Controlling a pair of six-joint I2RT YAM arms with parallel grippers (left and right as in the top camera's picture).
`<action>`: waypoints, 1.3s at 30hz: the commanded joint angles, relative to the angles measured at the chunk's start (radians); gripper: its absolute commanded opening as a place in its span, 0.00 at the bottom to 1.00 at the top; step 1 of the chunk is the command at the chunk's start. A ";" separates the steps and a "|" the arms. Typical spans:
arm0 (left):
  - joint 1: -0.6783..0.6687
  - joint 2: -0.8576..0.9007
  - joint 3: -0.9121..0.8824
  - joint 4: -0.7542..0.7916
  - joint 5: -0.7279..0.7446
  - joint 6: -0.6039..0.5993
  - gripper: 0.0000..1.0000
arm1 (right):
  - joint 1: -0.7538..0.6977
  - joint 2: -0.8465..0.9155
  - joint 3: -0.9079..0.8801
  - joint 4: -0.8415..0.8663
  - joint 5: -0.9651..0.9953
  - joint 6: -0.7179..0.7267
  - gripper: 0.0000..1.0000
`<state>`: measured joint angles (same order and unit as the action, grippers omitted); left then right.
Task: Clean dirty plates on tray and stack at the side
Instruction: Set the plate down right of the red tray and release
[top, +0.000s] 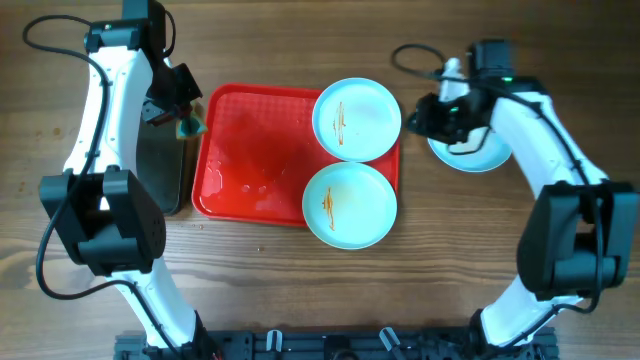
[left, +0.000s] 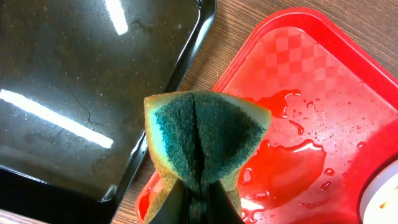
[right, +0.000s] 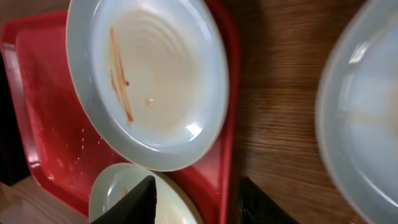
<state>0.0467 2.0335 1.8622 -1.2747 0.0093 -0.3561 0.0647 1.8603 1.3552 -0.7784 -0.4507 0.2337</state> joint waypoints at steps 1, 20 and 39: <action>-0.001 -0.034 0.016 0.004 0.009 0.012 0.04 | 0.069 -0.005 -0.044 0.023 0.124 0.056 0.40; -0.001 -0.034 0.016 0.015 0.009 0.013 0.04 | 0.100 0.000 -0.259 0.201 0.136 -0.024 0.28; -0.001 -0.034 0.016 0.023 0.009 0.013 0.04 | 0.102 0.002 -0.274 0.238 0.113 -0.024 0.22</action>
<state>0.0467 2.0335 1.8622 -1.2579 0.0097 -0.3561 0.1631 1.8603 1.0988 -0.5449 -0.2993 0.2283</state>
